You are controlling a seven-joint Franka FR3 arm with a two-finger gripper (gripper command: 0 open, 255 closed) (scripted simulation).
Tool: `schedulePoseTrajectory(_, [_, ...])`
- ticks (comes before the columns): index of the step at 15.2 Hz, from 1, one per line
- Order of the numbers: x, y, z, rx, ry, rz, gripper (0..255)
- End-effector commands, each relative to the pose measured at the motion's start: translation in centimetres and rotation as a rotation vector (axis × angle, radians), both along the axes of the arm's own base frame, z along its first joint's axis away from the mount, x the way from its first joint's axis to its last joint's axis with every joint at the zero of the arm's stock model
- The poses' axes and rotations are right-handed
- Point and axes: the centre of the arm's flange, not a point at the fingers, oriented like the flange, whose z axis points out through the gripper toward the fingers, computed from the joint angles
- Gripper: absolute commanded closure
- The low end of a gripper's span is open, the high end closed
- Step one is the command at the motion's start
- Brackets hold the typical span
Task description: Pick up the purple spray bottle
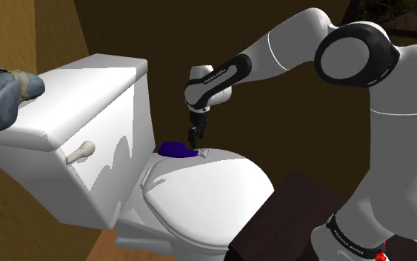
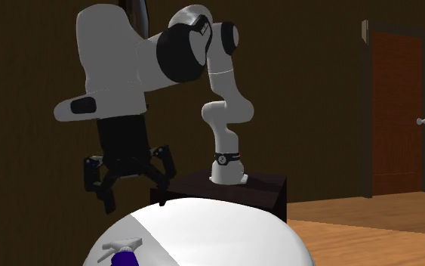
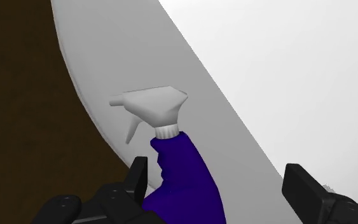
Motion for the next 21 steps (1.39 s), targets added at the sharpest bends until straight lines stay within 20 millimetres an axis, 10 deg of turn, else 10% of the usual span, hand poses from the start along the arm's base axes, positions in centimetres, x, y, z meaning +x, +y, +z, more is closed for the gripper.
schedulePoseTrajectory(1, [1.7, 0.5, -1.8, 0.005, 0.003, 0.033, 0])
schedulePoseTrajectory(14, [4.3, 1.8, -8.7, 0.011, 0.006, 0.082, 0])
schedulePoseTrajectory(15, [4.4, 1.8, -8.7, 0.011, 0.006, 0.082, 255])
schedulePoseTrajectory(21, [4.4, 1.8, -8.7, 0.011, 0.006, 0.082, 255])
